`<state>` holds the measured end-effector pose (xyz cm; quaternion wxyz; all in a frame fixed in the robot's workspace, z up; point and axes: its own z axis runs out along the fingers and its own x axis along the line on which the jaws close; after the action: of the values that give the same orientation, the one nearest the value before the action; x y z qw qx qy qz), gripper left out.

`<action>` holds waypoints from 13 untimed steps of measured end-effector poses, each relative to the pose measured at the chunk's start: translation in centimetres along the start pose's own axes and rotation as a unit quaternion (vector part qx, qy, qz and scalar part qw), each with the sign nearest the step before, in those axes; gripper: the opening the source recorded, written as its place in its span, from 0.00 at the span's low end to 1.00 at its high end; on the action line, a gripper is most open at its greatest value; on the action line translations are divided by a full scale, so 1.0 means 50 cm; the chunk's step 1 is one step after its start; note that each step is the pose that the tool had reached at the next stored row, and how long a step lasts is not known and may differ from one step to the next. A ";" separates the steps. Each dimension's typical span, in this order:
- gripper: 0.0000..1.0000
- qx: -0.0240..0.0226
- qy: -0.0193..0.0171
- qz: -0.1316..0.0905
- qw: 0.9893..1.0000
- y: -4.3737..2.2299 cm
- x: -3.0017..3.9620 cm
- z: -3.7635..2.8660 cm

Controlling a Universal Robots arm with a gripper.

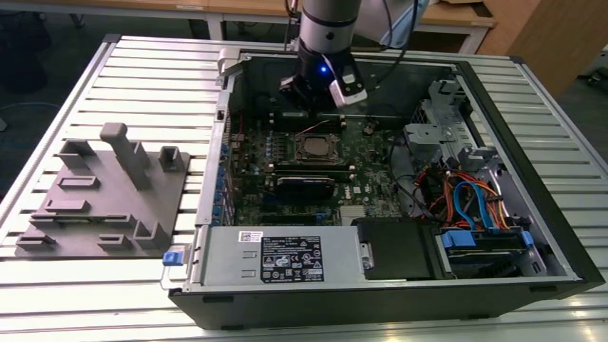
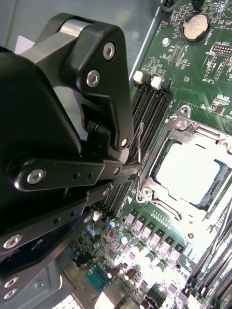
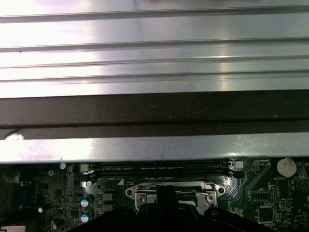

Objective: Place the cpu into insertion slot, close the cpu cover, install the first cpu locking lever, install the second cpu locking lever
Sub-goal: 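Install the first cpu locking lever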

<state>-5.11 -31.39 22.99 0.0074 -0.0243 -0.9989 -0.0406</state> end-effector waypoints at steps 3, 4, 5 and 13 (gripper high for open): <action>0.10 0.000 0.000 0.000 1.000 0.000 -0.001 0.004; 0.10 0.000 0.000 0.000 1.000 0.001 -0.002 0.005; 0.10 0.000 0.000 0.000 1.000 0.001 -0.002 0.006; 0.10 0.000 0.000 0.000 1.000 0.003 -0.009 0.008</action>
<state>-4.67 -31.22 22.57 0.0074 -0.0243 -0.9988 -0.0407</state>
